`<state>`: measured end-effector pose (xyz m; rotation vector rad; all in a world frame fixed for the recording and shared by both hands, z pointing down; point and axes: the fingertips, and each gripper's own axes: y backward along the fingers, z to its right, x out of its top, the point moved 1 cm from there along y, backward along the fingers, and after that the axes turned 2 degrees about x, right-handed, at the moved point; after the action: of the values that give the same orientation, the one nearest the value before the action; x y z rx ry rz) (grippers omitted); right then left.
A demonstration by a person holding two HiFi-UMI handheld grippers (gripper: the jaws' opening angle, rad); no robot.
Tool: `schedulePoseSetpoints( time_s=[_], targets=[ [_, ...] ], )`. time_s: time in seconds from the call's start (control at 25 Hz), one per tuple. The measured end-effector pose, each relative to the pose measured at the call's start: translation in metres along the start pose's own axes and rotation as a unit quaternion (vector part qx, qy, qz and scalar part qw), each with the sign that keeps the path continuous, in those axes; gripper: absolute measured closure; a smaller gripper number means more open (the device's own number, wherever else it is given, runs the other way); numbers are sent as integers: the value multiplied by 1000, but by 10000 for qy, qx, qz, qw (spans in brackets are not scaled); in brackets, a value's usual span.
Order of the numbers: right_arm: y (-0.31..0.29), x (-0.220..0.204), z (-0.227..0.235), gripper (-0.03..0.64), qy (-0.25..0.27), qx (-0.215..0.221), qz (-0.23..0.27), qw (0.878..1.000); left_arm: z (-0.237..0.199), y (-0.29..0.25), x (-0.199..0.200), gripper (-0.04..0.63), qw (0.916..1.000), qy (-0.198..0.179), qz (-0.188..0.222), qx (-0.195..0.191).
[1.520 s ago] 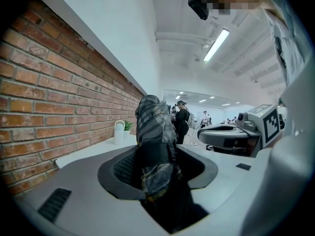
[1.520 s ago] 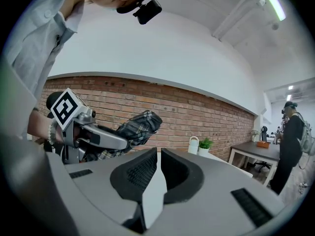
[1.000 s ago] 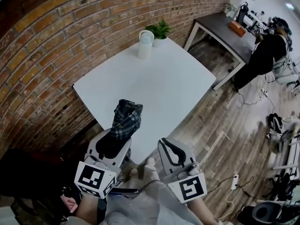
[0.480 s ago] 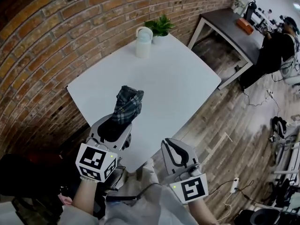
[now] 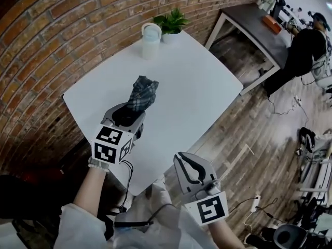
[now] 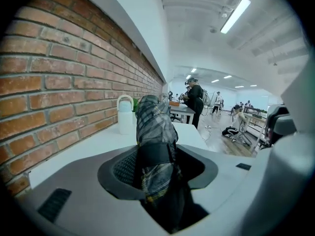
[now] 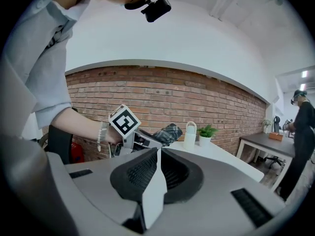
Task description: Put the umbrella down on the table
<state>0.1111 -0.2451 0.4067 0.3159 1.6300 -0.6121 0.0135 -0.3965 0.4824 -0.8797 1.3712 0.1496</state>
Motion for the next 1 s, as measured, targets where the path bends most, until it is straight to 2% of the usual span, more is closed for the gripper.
schedulePoseSetpoints(
  time_s=[0.36, 0.6, 0.88, 1.0],
  targets=[
    [-12, -21, 19, 561, -125, 49, -127, 9998, -30, -79, -31, 365, 9968, 216, -744, 170],
    [-20, -35, 30, 561, -167, 44, -225, 9996, -54, -125, -42, 365, 9912, 827, -971, 365],
    [-28, -45, 42, 561, -283, 0, -291, 9992, -67, -162, -58, 365, 9825, 915, -1541, 513],
    [-30, -48, 42, 561, -326, -12, -304, 9990, -68, -167, -60, 363, 9804, 966, -1654, 471]
  ],
)
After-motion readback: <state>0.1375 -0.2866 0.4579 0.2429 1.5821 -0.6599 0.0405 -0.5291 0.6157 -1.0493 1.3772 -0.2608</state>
